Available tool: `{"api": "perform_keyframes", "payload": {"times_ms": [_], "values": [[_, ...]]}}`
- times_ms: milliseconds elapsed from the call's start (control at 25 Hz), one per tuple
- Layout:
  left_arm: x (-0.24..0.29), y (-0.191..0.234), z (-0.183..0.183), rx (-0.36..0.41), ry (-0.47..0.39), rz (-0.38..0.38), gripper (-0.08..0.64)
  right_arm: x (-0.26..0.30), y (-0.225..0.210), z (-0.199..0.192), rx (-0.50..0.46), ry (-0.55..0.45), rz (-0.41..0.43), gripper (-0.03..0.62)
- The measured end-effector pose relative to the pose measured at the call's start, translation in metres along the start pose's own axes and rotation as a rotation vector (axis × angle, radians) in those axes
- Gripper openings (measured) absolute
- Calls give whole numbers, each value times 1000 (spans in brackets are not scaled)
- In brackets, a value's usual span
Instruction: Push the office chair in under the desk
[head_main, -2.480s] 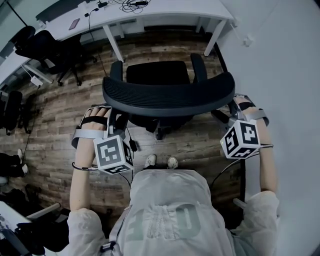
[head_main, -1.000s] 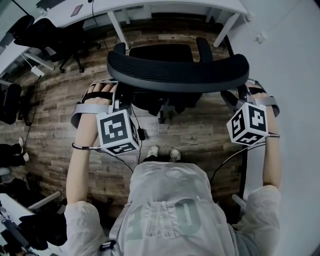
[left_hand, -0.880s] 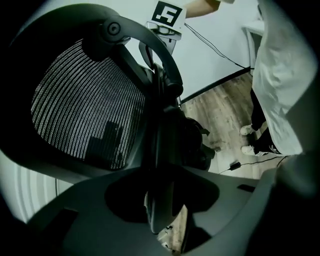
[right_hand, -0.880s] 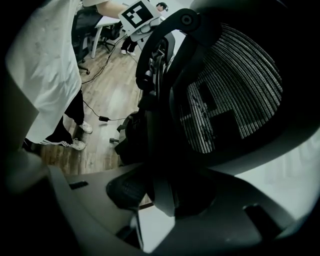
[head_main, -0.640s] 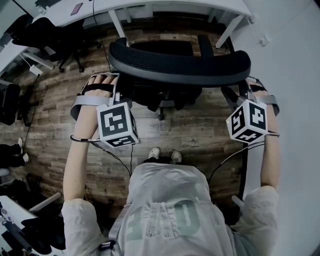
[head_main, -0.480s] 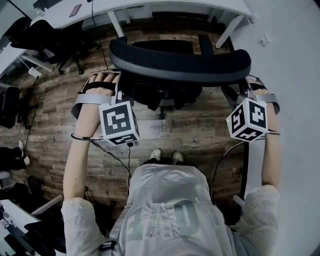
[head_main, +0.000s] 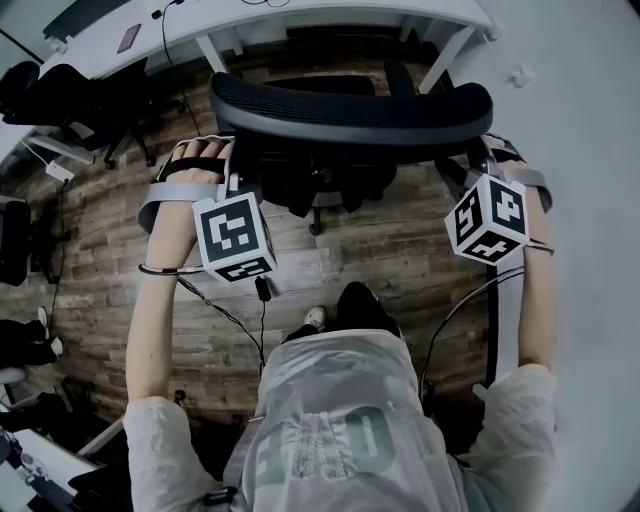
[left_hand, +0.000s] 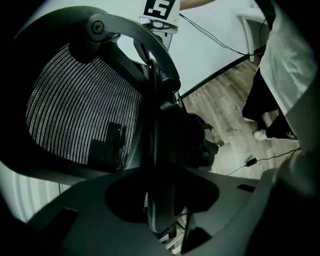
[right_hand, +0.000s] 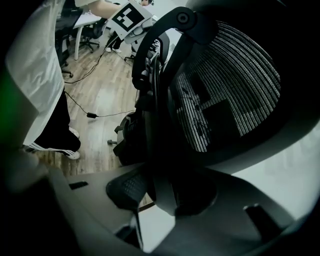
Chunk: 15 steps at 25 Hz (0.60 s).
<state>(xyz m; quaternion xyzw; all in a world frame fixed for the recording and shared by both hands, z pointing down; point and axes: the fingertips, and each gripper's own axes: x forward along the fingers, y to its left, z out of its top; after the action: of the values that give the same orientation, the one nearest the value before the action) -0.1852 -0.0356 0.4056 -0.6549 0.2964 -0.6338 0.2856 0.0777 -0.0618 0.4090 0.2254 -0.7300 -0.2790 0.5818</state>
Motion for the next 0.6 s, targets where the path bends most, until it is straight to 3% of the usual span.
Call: {"api": "perform_keyframes", "payload": {"times_ms": [280,600], "values": [[31,24,1,9,13,10,165,26,-25,-7,12,-14,6,140],[86,72,19,-6,16,2,164,74,-84,-35,13,-14,7,141]]}}
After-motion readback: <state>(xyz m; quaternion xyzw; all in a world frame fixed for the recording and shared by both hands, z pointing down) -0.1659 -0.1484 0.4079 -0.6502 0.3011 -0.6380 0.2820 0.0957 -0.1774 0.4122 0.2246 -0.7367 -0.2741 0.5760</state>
